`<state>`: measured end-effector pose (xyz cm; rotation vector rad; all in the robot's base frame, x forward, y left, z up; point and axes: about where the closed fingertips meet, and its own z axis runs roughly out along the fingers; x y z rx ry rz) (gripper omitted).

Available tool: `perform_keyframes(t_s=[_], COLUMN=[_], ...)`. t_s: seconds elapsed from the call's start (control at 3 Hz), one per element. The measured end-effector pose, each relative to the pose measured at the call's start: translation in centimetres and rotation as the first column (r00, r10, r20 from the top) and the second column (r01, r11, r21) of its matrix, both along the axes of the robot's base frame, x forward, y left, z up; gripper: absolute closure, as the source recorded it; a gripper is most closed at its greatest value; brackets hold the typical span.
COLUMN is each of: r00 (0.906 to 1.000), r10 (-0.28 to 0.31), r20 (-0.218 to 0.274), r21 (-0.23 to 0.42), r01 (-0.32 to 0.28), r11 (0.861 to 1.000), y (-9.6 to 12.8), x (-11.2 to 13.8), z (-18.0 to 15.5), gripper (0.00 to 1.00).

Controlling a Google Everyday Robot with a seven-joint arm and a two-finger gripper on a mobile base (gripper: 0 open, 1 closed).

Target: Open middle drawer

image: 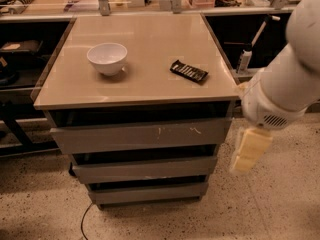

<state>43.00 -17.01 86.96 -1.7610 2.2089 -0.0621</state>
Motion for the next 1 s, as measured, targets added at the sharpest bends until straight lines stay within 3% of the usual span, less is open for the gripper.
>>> perform_keyframes(t_s=[0.33,0.67,1.0], r00=[0.9959,0.9959,0.9919], r10=[0.022,0.022,0.026], r20=[-0.088,-0.088,-0.124], r21=[0.003,0.003,0.028], r01=[-0.022,-0.022,-0.023], r11=[1.0,1.0,0.999], y=[1.8,1.8,3.2], x=[-1.1,-1.1,-1.7], z=[-7.4,-7.4,-10.7], gripper=[0.0,0.0,0.0])
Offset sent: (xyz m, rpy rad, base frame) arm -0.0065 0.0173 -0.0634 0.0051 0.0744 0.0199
